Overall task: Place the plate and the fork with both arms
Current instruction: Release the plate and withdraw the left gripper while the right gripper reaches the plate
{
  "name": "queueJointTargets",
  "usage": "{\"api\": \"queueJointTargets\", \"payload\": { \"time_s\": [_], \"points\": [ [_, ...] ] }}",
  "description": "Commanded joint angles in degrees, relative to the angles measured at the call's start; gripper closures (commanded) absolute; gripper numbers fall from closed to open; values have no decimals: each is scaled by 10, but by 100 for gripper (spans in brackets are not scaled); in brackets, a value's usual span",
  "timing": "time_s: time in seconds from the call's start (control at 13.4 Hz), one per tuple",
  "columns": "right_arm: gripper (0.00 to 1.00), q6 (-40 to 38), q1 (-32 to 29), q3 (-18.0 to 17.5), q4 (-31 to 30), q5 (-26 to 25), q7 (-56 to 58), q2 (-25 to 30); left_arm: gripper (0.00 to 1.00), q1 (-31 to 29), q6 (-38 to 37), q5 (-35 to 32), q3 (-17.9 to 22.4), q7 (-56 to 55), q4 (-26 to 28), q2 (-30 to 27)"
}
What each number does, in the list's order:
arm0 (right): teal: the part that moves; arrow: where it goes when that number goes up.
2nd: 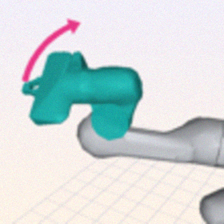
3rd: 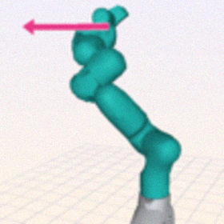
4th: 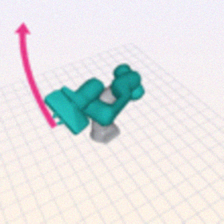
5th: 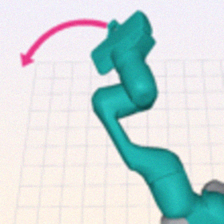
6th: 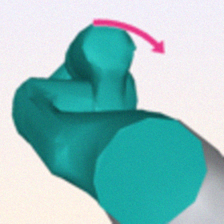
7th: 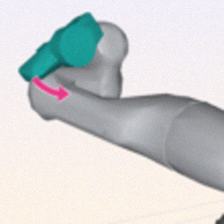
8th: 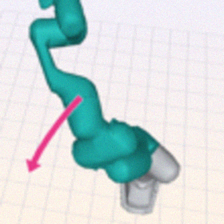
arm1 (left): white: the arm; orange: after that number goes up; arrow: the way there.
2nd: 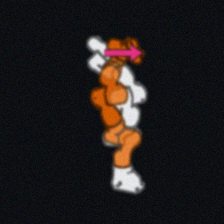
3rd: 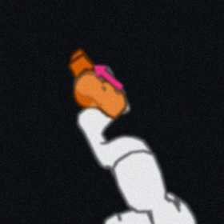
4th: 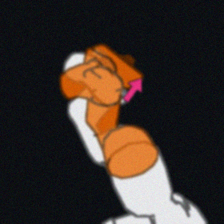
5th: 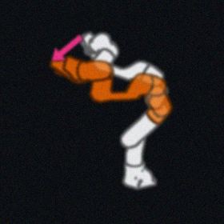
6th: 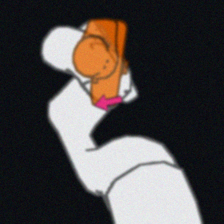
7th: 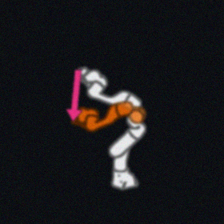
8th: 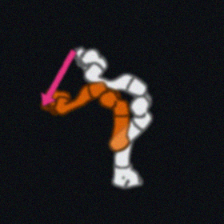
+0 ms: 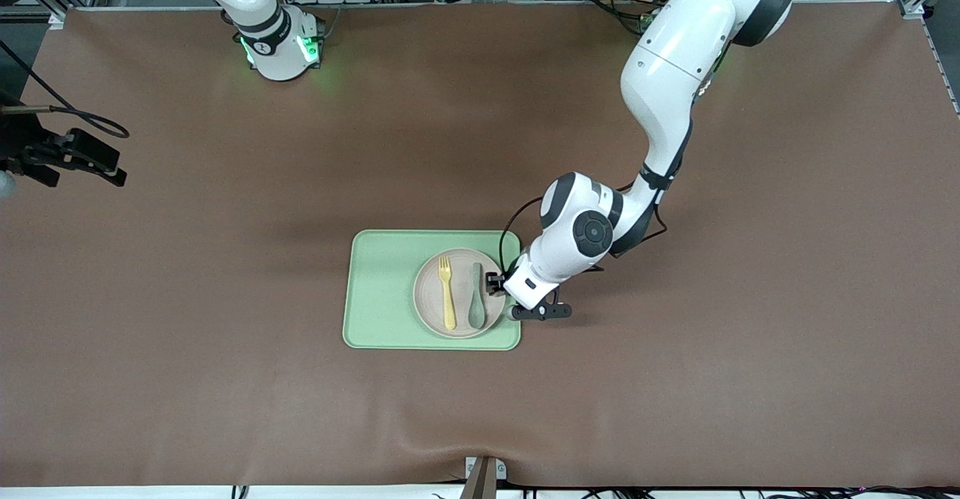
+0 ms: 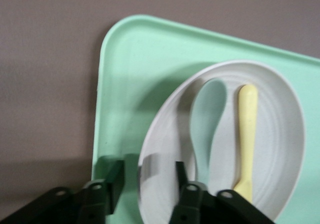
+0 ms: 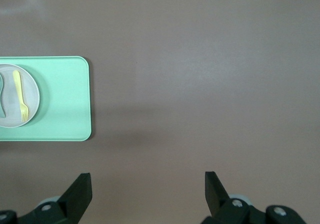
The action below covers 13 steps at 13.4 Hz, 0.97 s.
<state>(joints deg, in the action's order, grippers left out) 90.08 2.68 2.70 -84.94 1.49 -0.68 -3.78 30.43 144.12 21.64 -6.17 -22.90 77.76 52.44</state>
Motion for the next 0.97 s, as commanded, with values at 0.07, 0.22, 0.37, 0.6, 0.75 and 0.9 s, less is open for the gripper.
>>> {"api": "queueJointTargets", "payload": {
  "time_s": [0.07, 0.22, 0.37, 0.6, 0.75, 0.9],
  "points": [
    [0, 3, 22, -3, 11, 8, 5, -37, 0, -5, -11, -16, 18, -17, 2, -51],
    [0, 13, 34, -4, 14, 9, 8, -67, 0, -3, -78, -21, 49, -18, 3, -97],
    [0, 45, 65, -4, 14, 10, 2, -86, 0, -7, -152, -48, 77, -16, 8, -160],
    [0, 69, 90, -4, 14, 23, -7, -120, 0, -62, -280, -121, 85, -12, 8, -248],
    [0, 107, 106, -3, 13, 75, -42, -142, 0, -94, -361, -174, 85, -10, 8, -303],
    [0, 140, 139, -3, 14, 77, -79, -169, 0, -126, -423, -208, 84, -8, 9, -353]
  ]
}}
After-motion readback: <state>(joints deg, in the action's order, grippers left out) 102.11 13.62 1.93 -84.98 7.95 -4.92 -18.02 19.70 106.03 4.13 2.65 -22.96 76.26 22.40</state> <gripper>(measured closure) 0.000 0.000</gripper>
